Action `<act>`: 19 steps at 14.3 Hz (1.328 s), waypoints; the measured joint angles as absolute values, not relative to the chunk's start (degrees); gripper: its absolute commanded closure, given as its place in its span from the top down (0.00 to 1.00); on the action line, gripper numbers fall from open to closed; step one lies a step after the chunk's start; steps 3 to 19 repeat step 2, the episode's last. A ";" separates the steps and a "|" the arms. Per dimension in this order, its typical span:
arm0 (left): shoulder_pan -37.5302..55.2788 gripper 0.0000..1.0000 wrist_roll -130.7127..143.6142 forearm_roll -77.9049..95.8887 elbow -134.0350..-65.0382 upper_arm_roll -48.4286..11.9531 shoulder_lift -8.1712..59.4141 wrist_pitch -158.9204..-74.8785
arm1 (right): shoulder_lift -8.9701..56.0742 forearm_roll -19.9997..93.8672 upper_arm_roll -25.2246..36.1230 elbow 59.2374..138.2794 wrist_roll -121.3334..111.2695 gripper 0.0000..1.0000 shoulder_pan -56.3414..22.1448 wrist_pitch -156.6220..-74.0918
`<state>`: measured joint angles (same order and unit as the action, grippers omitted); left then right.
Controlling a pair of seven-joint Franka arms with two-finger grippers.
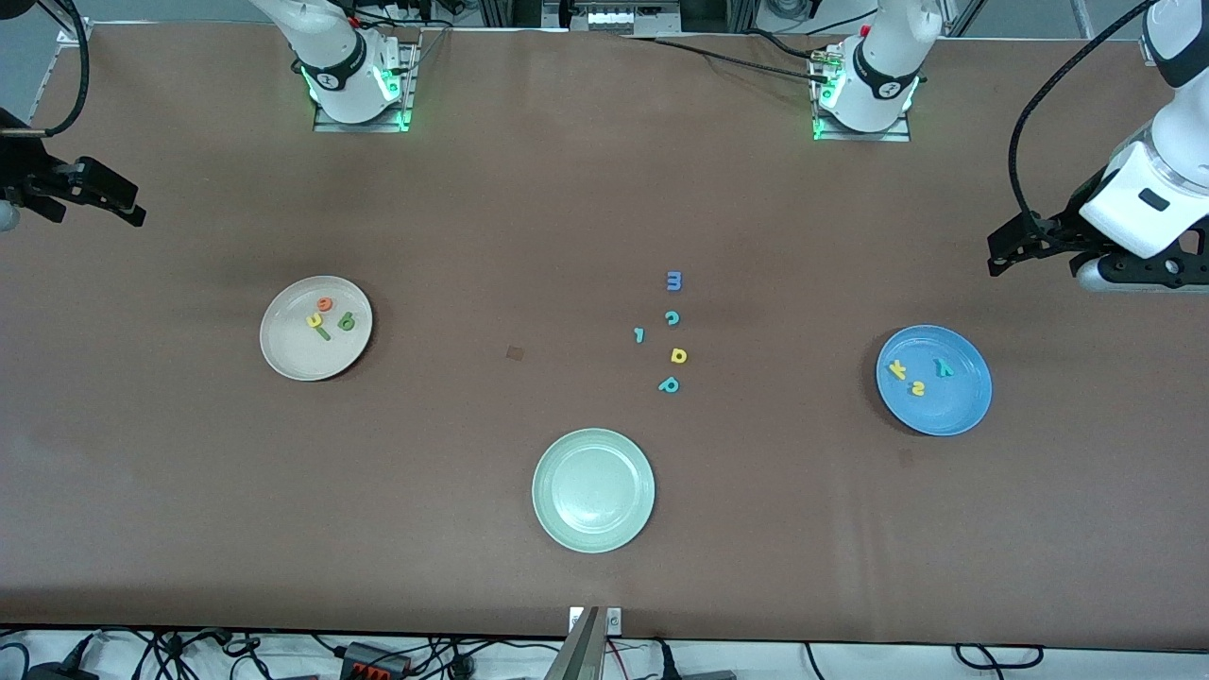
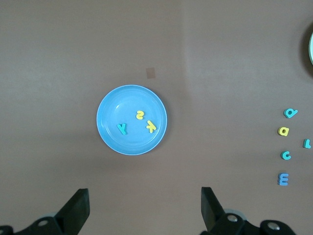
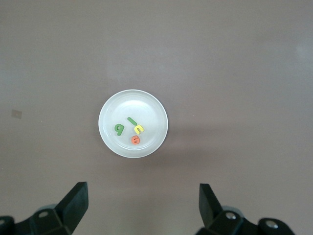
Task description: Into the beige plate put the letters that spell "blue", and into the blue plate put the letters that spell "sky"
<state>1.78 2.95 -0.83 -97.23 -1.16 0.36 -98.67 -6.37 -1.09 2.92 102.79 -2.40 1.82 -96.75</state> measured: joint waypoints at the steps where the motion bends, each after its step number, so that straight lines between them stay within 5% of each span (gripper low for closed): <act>1: 1.77 1.00 2.95 -0.83 -97.23 -1.16 0.36 -98.67 | -6.37 -1.09 2.92 102.79 -2.41 1.00 1.82 -96.74; 19: 1.77 1.00 2.95 -0.83 -97.23 -1.16 0.36 -98.67 | -6.37 -1.09 2.92 102.79 -2.41 1.00 1.82 -96.73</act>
